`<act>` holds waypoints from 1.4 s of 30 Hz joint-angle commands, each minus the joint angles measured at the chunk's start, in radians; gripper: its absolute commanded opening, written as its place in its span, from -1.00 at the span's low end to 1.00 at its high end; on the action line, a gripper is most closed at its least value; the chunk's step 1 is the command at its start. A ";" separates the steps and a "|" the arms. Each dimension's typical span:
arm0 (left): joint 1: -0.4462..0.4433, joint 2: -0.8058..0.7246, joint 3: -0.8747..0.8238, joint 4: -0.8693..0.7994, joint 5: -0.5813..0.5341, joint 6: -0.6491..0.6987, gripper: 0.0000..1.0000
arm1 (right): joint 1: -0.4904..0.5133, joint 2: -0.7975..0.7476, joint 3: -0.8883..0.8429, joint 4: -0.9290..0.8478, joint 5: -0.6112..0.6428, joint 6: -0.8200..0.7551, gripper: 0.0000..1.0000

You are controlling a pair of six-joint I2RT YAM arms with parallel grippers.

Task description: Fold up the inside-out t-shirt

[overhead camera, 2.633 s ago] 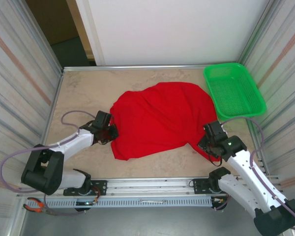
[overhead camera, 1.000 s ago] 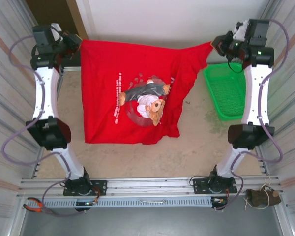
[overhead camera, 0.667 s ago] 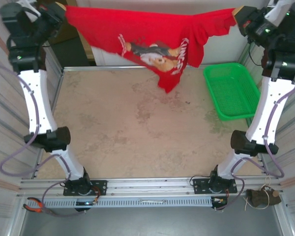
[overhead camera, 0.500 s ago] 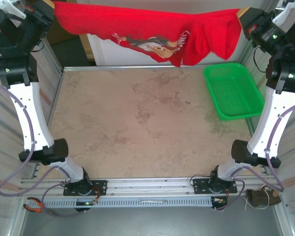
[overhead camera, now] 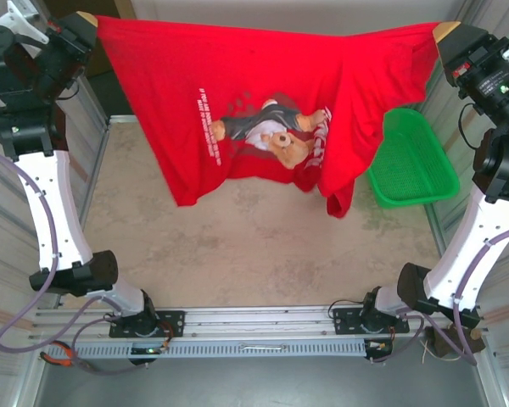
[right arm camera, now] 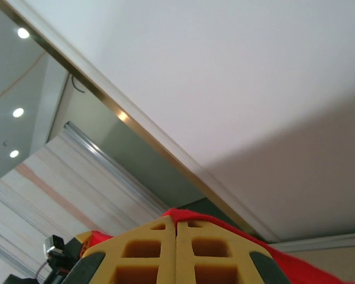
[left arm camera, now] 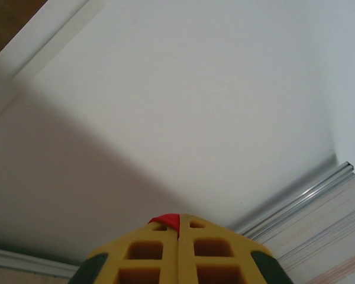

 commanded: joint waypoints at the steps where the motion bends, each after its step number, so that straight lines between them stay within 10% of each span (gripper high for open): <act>1: 0.030 0.031 -0.008 0.036 -0.047 -0.016 -1.00 | -0.009 0.051 -0.065 0.074 0.019 0.015 -1.00; 8: -0.022 0.242 -0.014 0.000 -0.025 0.054 -1.00 | 0.137 0.236 -0.137 0.033 0.116 -0.108 -1.00; 17: -0.032 0.658 0.504 -0.100 -0.011 -0.049 -1.00 | 0.171 0.651 0.359 0.060 0.108 0.080 -1.00; 26: -0.019 0.438 0.277 0.078 0.025 -0.086 -1.00 | 0.117 0.444 0.233 0.153 0.083 0.109 -1.00; 34: -0.101 0.060 -0.427 0.094 0.079 0.150 -1.00 | 0.309 -0.173 -0.766 0.140 0.308 -0.185 -1.00; 42: -0.205 -0.319 -1.304 0.096 -0.066 0.260 -1.00 | 0.664 -0.704 -1.749 0.095 0.599 -0.063 -1.00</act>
